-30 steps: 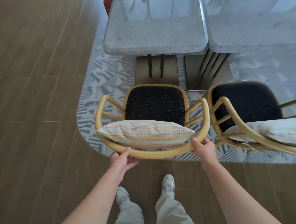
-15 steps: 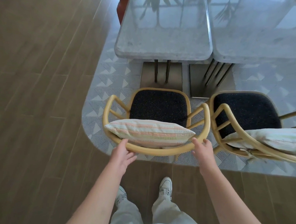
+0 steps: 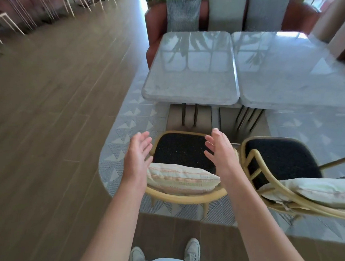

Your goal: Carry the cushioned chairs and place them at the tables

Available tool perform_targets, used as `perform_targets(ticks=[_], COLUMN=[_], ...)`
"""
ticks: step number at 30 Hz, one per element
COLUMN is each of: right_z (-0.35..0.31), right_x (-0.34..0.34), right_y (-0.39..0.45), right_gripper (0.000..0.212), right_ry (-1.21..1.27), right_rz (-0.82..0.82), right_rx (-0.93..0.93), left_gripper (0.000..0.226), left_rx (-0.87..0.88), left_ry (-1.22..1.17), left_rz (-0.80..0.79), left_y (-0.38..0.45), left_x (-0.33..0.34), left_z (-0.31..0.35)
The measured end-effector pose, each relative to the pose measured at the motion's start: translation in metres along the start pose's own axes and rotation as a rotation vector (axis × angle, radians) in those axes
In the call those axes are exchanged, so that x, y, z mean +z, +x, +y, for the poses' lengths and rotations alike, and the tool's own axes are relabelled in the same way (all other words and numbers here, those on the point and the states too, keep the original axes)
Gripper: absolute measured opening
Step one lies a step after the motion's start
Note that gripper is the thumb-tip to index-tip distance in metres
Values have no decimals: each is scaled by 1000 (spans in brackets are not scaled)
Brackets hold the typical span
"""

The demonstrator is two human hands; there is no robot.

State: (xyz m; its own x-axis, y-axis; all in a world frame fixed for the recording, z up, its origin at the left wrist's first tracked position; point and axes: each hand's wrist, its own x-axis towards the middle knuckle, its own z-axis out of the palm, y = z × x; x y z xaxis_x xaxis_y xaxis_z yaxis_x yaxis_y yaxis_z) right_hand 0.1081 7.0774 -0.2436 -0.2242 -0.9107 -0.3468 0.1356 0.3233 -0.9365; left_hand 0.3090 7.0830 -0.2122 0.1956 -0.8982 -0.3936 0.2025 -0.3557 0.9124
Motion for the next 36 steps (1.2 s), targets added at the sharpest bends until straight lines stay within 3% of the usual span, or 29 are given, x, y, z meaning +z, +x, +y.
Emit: perform_targets(ticks=[4, 11, 15, 18, 27, 36], right_z=[-28, -51, -61, -69, -87, -103], right_x=[1, -1, -5, -2, 40, 93], right_y=[-6, -14, -22, -24, -25, -40], right_gripper=[71, 30, 40, 29, 45, 50], right_ry=[25, 102, 135, 172, 223, 329], right_rz=[-40, -18, 36, 74, 192, 432], right_rx=[-52, -78, -107, -105, -54, -41], left_gripper=[46, 48, 49, 53, 61, 60], left_rx=[43, 97, 95, 101, 85, 22], left_ry=[-23, -15, -15, 8, 0, 44], left_rz=[-86, -229, -285, -317, -445, -654], left_y=[-10, -18, -16, -10, 37, 82], left_x=[24, 43, 51, 51, 23, 7], left_z=[24, 49, 55, 58, 81, 99])
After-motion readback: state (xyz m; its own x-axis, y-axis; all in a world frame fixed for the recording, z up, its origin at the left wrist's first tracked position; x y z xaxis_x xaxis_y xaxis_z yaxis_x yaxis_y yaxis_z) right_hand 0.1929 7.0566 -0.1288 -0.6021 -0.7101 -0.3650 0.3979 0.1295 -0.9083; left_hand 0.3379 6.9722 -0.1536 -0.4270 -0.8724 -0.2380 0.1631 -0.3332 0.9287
